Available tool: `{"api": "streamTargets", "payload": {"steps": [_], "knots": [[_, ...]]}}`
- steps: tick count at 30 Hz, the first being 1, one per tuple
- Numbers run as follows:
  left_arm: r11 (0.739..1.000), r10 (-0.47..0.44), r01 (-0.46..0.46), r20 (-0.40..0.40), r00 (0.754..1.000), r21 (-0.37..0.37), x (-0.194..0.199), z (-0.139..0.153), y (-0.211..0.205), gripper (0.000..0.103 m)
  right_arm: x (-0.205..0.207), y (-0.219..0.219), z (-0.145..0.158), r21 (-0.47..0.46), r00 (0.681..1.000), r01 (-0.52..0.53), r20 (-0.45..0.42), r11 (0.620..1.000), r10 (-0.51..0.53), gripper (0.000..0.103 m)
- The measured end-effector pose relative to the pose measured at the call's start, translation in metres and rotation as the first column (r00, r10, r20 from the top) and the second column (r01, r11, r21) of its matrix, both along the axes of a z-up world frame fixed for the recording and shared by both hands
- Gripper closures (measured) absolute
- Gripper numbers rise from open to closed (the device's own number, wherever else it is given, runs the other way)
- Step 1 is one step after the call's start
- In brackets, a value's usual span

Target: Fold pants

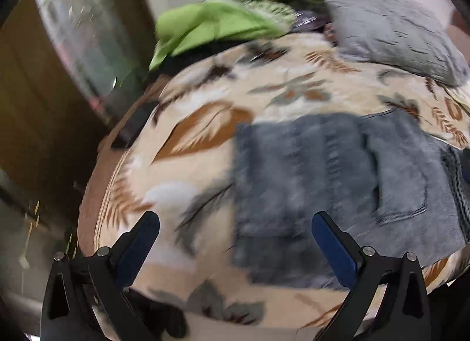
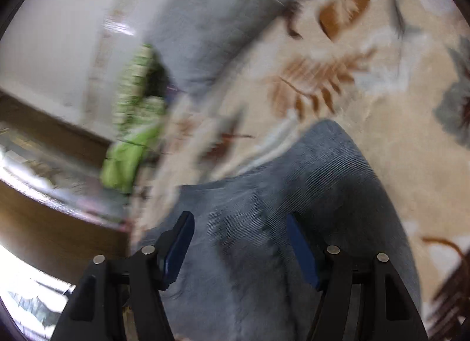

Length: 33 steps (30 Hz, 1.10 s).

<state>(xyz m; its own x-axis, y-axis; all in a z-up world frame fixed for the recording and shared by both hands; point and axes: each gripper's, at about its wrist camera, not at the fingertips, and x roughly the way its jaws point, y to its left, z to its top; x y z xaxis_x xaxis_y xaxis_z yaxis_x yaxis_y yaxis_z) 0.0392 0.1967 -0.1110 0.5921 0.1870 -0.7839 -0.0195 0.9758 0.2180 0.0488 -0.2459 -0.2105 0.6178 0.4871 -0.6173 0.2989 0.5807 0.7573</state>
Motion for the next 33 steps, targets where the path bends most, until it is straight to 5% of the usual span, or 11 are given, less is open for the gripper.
{"api": "streamTargets", "payload": {"steps": [3, 8, 12, 18, 23, 27, 33], "knots": [[0.999, 0.039, -0.039, -0.025, 0.999, -0.011, -0.006, -0.009, 0.018, 0.0, 0.003, 0.01, 0.01, -0.089, 0.999, -0.001, 0.053, 0.996, 0.005, 0.032], [0.997, 0.036, -0.04, -0.064, 0.997, -0.068, -0.018, -0.017, 0.03, 0.0, -0.023, 0.04, 0.034, -0.088, 0.964, -0.077, 0.246, 0.993, 0.097, 0.032], [0.991, 0.028, -0.036, -0.064, 0.998, -0.13, -0.03, -0.014, 0.035, 0.0, -0.033, 0.09, 0.053, -0.101, 0.889, -0.263, 0.361, 0.96, 0.282, 0.032], [0.951, 0.052, -0.094, -0.148, 0.988, -0.296, -0.041, -0.036, 0.047, 0.0, -0.041, 0.139, 0.046, -0.158, 0.808, -0.445, 0.353, 0.881, 0.471, 0.032], [0.887, 0.097, -0.161, -0.166, 0.981, -0.432, -0.035, -0.046, 0.047, 0.0, -0.034, 0.127, 0.041, -0.157, 0.847, -0.383, 0.334, 0.91, 0.414, 0.032], [0.862, 0.112, -0.178, -0.165, 0.98, -0.474, -0.023, -0.045, 0.038, 0.005, -0.021, 0.117, 0.031, -0.126, 0.874, -0.359, 0.303, 0.925, 0.381, 0.032], [0.865, 0.1, -0.179, -0.188, 0.977, -0.468, -0.009, -0.049, 0.026, 0.019, -0.011, 0.134, 0.032, -0.212, 0.858, -0.397, 0.258, 0.893, 0.443, 0.044]]}}
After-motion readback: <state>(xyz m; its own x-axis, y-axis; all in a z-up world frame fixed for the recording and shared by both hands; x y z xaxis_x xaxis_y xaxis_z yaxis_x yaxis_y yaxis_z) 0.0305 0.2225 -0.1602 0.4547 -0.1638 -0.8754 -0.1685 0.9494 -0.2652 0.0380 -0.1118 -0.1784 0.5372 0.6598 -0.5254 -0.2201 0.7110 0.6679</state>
